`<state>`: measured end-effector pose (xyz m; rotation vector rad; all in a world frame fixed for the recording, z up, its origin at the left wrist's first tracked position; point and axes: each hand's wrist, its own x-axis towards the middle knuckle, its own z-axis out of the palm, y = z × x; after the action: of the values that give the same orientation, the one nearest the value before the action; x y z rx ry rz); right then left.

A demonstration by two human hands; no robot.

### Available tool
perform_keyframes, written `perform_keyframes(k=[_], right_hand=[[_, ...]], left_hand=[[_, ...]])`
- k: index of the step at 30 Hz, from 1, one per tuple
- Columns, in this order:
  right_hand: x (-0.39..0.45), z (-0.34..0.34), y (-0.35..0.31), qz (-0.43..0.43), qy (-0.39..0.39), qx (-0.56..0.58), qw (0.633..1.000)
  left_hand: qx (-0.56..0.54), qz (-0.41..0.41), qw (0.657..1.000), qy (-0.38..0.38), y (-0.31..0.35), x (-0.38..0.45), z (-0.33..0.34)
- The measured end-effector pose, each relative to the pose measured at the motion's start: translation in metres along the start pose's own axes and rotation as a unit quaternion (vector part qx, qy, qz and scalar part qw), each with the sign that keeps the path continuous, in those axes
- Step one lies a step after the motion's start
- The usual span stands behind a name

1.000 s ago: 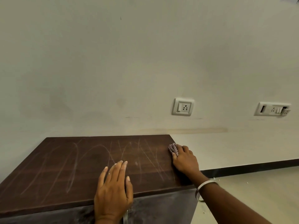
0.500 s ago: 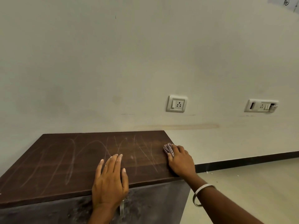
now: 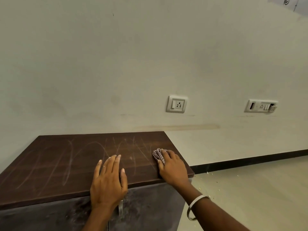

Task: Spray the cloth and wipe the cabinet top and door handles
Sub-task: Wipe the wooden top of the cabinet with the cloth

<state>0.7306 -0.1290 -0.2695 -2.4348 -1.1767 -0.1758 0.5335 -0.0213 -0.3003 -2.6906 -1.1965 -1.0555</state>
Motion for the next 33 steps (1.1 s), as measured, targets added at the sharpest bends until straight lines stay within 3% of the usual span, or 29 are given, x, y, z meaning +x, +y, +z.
perform_keyframes(k=[10, 22, 33], right_hand=[[-0.006, -0.019, 0.034, 0.090, 0.034, -0.009, 0.995], [-0.025, -0.003, -0.012, -0.015, 0.015, -0.019, 1.000], [-0.028, -0.010, 0.008, 0.064, 0.028, -0.026, 0.997]], left_hand=[[-0.001, -0.001, 1.000, -0.008, 0.001, 0.000, -0.002], [-0.004, 0.001, 1.000, -0.009, 0.001, 0.000, -0.004], [-0.002, 0.026, 1.000, -0.014, -0.016, 0.000, -0.009]])
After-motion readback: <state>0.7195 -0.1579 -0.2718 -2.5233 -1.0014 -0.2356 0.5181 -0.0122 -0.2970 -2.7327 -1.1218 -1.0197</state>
